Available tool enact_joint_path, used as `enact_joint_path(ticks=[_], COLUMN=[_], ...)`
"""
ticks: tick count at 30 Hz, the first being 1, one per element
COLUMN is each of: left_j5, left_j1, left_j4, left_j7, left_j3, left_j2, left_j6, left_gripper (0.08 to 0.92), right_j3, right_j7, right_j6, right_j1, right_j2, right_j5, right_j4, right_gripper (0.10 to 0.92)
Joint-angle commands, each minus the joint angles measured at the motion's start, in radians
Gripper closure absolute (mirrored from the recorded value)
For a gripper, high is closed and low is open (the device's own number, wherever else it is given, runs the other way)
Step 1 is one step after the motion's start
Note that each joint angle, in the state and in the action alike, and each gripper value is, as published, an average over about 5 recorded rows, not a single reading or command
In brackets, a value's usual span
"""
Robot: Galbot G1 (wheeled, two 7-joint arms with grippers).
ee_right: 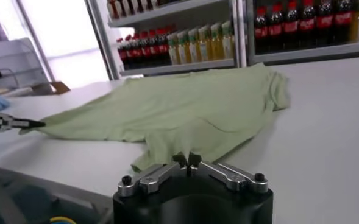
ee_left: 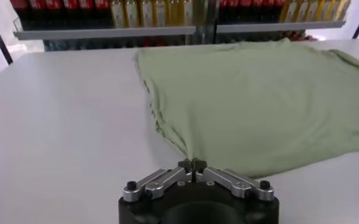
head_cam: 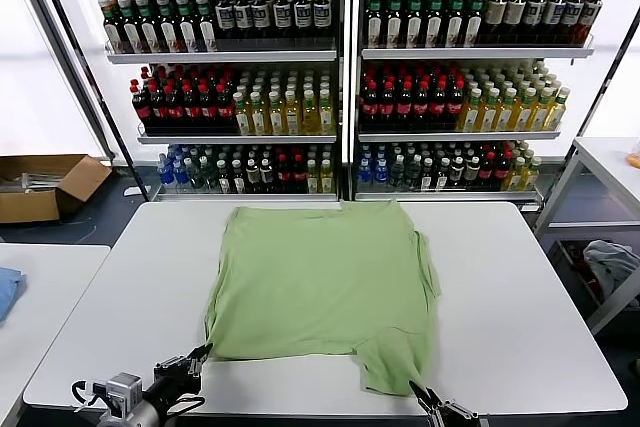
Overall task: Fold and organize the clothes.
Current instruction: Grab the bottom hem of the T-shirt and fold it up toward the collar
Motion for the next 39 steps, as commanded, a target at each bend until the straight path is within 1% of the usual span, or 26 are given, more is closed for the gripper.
enact_joint_path(ticks=[1,7,10,15,21,30,34,39], left_j5=[0.001,-0.002,-0.004,-0.061,-0.218,-0.385,-0.403,-0.382], left_j1=[0.059,0.101,0.082,-0.029,-0.177,-0.384,-0.479,-0.564], left_j4=[-0.099,-0.181,-0.182,-0.122,-0.026,0.178,0.287,0.424], left_j7=[0.000,-0.004,-0.002,-0.001,0.010,-0.008,-0.024,-0.034], left_j3=[-0.025,-0.044,-0.039,-0.028,-0.016,0.035,0.090,0.155], left_j2=[-0.012,-0.004,0.009,0.046,0.088,0.149,0.156,0.134], left_j6=[-0.007,-0.007,-0.005,-0.004,-0.004,0.028,0.030,0.030], left_gripper=[0.916,0.915,0.915,0.916,0.915,0.914,0.915,0.916], right_j3=[0.020,0.001,-0.008,-0.019,-0.035,-0.103,-0.161,-0.241], right_j7=[-0.074,-0.009,0.044,0.132,0.182,0.212,0.221,0.245], right_j6=[-0.015,-0.098,-0.130,-0.176,-0.191,-0.202,-0.202,-0.207], right_j1=[-0.035,0.034,0.131,0.314,0.494,0.746,0.818,0.884], right_j2=[0.004,-0.020,-0.043,-0.090,-0.121,-0.153,-0.165,-0.155], right_j5=[0.238,0.449,0.528,0.596,0.630,0.612,0.550,0.421], right_j4=[0.014,0.039,0.032,-0.007,-0.131,-0.365,-0.453,-0.518], right_gripper=[0.915,0.915,0.915,0.915,0.915,0.915,0.915,0.915])
